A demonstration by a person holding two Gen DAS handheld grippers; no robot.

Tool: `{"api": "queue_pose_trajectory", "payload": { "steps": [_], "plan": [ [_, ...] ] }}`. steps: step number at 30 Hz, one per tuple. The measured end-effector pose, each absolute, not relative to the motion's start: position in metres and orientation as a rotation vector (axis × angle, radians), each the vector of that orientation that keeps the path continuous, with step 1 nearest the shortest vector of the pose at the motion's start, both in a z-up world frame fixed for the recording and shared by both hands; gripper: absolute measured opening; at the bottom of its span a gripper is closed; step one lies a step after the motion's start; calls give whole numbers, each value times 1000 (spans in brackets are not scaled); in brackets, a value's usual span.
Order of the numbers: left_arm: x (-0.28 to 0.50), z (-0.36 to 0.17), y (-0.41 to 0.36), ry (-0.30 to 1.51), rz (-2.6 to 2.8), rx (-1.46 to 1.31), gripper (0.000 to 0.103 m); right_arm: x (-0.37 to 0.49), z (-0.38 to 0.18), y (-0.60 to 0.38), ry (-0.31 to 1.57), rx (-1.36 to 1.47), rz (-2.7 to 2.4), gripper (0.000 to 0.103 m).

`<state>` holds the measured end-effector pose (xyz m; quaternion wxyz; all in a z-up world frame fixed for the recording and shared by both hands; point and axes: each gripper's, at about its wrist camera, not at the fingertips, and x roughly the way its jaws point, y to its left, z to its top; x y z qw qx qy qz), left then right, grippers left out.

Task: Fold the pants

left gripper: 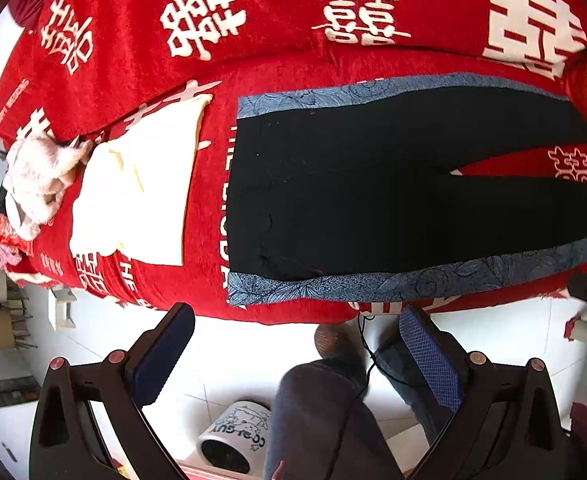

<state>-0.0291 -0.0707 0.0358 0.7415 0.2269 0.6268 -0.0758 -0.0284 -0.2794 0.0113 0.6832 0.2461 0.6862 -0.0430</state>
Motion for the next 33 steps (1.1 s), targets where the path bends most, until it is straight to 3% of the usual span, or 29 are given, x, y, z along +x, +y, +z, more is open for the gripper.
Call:
{"api": "queue_pose_trajectory", "payload": {
  "steps": [33],
  "plan": [
    [-21,26,-59,1399,-152,442,103,-23,8,-283,1550,565,-134,103]
  ]
}}
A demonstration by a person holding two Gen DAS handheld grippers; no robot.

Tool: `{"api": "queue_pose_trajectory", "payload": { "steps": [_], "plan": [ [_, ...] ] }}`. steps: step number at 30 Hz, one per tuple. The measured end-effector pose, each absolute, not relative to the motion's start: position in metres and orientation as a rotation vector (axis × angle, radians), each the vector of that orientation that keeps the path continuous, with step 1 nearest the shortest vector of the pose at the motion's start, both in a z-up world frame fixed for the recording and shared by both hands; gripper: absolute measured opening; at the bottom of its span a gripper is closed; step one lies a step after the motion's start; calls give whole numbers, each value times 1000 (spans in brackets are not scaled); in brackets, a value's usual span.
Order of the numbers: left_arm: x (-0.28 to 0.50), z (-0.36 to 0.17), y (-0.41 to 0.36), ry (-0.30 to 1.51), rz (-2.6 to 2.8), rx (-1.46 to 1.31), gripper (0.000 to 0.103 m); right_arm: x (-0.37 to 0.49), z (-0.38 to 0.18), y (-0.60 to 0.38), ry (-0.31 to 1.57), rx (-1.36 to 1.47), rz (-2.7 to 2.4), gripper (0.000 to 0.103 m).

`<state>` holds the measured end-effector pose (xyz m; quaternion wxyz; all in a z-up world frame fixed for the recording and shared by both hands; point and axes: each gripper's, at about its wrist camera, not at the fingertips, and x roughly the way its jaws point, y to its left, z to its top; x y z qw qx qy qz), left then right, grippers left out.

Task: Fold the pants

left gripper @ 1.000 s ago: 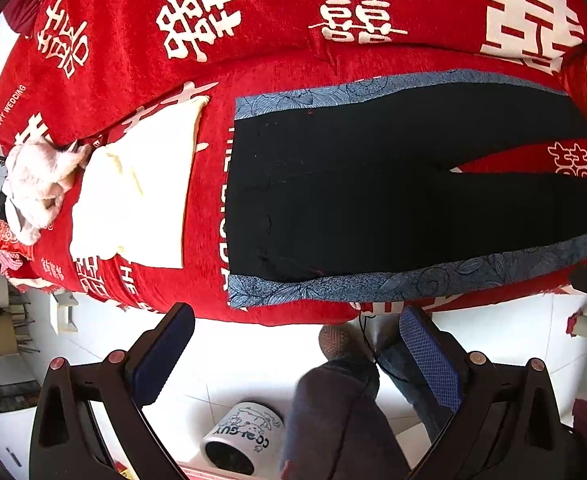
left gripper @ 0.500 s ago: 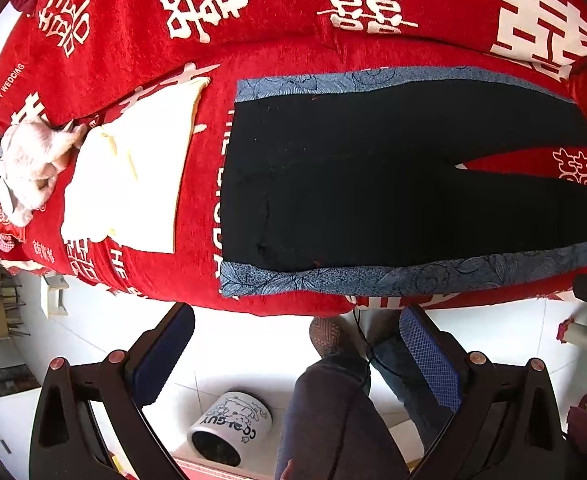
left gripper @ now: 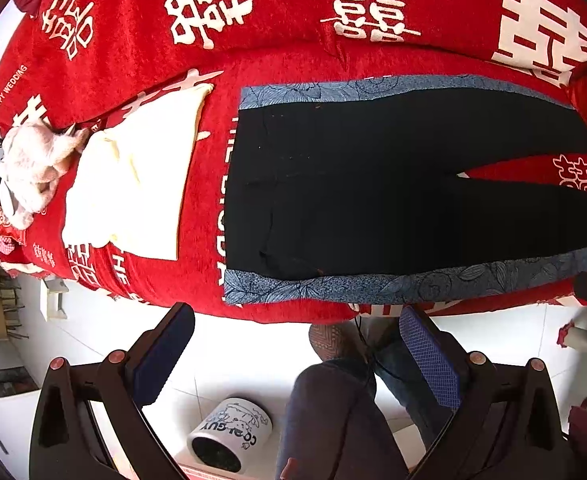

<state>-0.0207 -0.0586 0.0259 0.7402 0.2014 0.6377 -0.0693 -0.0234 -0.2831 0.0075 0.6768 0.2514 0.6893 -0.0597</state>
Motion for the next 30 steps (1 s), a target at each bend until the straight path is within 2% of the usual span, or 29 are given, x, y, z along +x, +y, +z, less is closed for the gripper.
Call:
{"api": "queue_pose_trajectory", "payload": {
  "steps": [30],
  "plan": [
    [-33,20,-27,1429,-141,371,103,-25,9,-254,1583,512,-118,103]
  ]
}}
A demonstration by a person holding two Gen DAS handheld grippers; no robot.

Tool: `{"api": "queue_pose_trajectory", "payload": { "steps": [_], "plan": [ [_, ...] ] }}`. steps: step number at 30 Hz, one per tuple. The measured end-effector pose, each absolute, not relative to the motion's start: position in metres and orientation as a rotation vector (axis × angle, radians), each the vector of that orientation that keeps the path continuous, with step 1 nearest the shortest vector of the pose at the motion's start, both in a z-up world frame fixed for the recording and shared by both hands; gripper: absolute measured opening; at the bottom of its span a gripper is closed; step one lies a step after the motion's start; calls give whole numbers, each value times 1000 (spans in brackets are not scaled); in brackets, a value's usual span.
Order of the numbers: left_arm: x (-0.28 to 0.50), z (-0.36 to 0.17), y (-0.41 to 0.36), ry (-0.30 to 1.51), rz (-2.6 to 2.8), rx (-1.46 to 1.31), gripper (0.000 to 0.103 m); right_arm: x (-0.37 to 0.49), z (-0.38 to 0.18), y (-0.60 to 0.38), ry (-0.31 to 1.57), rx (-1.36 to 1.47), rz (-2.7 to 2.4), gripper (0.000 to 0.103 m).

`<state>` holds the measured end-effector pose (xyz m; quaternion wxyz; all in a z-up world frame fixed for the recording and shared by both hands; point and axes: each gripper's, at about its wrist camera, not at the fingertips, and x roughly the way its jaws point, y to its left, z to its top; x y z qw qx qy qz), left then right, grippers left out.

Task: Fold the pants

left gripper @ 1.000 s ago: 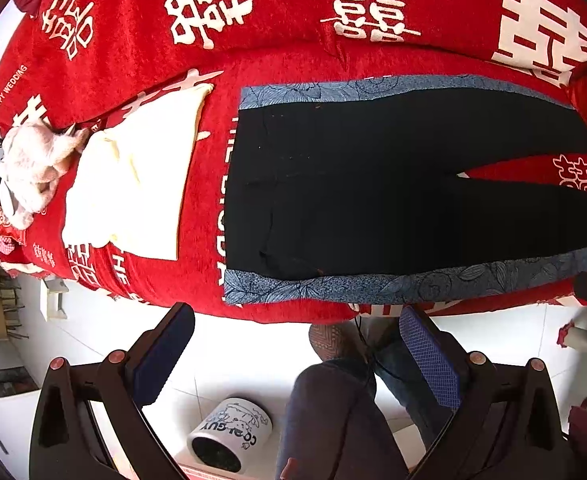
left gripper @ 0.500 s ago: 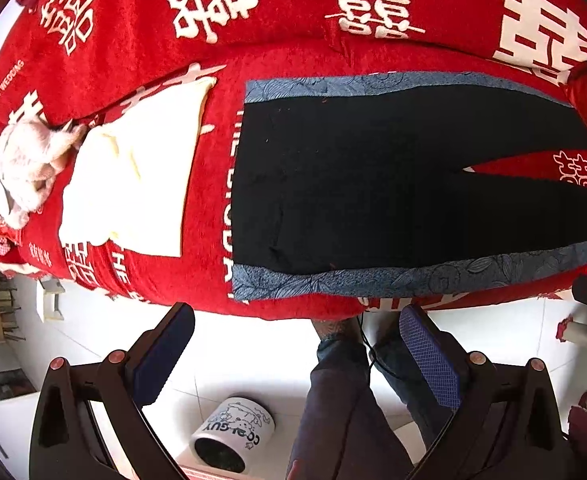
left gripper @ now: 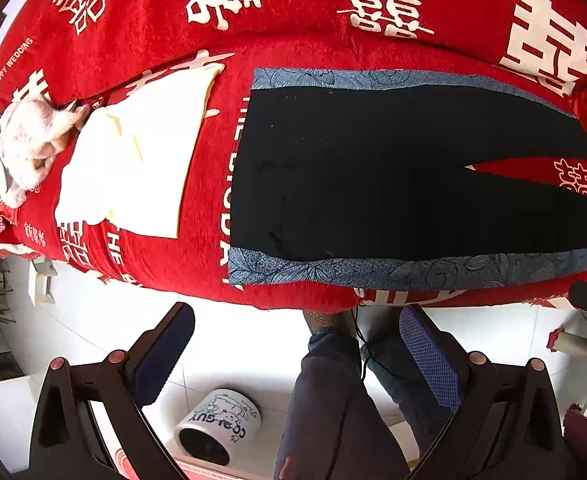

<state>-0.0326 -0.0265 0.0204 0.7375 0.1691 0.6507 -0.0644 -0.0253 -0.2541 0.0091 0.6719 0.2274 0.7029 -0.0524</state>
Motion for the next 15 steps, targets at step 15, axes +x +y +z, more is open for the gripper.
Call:
{"api": "queue_pose_trajectory", "payload": {
  "steps": [15],
  "plan": [
    [-30,8,-4,1451,-120,297,103,-32,4,-249,1584,529,-127,103]
  ]
}}
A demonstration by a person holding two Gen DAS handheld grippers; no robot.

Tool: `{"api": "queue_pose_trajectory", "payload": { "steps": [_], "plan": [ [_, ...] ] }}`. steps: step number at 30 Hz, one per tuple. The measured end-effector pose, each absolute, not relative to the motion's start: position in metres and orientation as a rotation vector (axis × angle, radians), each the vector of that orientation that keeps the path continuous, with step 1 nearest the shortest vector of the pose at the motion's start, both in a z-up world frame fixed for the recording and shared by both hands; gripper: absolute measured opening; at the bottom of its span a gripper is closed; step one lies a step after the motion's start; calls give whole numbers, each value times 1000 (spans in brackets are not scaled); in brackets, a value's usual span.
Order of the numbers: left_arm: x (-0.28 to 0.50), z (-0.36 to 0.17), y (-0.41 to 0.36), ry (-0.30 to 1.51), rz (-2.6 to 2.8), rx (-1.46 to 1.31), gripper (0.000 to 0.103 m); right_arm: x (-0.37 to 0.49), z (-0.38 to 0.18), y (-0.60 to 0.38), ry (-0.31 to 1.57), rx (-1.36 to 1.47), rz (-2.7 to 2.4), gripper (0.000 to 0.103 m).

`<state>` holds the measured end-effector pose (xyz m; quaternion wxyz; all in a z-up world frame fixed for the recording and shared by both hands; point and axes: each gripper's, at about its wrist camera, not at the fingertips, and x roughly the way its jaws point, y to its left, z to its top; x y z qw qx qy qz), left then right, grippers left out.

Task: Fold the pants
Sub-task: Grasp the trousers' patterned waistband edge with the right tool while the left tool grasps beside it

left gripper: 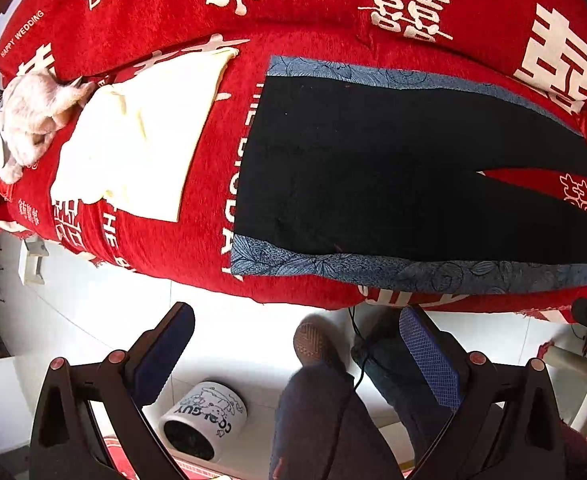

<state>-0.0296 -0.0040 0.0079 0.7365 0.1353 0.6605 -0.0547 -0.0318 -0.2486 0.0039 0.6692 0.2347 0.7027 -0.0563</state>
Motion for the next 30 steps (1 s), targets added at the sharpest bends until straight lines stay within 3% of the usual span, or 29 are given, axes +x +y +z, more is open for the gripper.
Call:
{"api": "queue_pose_trajectory", "payload": {
  "steps": [10,17,23,30],
  "plan": [
    [-25,-35,34,1518,-175,204,103,-37,-24,-210,1561,699,-82,103],
    [-14,-99,69,1548,-184,35,103,-31,-111,-169,1456,1094,43,103],
    [-9,-157,93,1558,-224,-262,103,-26,-184,-149,1378,1157,49,103],
    [-13,-189,99,1554,-270,-361,103,-53,-227,-169,1259,1287,22,96]
  ]
}}
